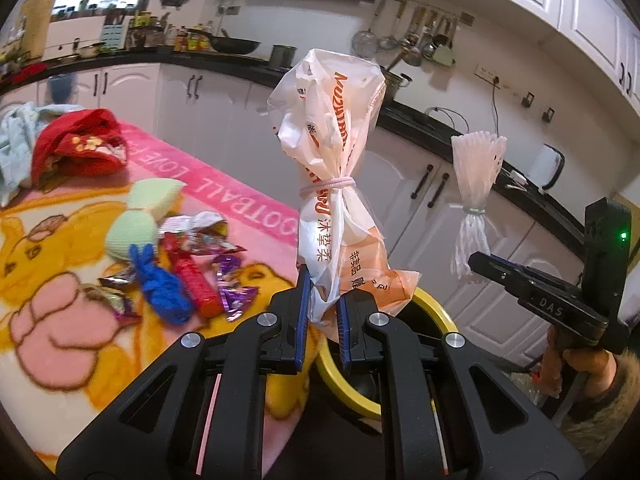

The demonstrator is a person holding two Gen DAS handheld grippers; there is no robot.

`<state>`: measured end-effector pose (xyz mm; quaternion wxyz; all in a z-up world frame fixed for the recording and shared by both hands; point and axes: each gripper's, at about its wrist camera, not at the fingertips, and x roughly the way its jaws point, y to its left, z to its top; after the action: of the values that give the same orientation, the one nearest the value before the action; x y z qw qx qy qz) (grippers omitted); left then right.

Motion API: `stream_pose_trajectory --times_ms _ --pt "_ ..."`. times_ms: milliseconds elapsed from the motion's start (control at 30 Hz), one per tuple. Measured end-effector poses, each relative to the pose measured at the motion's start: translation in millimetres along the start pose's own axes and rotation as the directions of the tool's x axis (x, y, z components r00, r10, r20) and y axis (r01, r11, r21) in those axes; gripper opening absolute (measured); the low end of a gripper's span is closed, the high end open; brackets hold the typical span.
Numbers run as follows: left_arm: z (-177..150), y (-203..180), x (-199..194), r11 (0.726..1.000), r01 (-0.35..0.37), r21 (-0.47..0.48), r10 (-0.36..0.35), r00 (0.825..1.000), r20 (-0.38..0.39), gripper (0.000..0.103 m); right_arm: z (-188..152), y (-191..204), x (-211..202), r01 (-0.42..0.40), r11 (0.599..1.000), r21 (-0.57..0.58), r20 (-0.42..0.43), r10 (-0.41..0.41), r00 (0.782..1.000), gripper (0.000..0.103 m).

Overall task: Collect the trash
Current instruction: 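Carry the white bag and mesh net over the bin with both tools, then open both tools to drop the white bag and mesh net into the bin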

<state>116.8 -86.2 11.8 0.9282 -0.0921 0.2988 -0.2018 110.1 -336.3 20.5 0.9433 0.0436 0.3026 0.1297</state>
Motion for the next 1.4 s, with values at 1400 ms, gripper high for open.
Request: stream_pose_trajectory --times_ms 1400 --pt "-65.6 -54.6 141.8 0.993 0.108 0.052 -0.086 0.943 -0.320 0.008 -82.8 -87.1 42.1 0.090 0.981 0.169 -0.203 -0.055 0.978 0.020"
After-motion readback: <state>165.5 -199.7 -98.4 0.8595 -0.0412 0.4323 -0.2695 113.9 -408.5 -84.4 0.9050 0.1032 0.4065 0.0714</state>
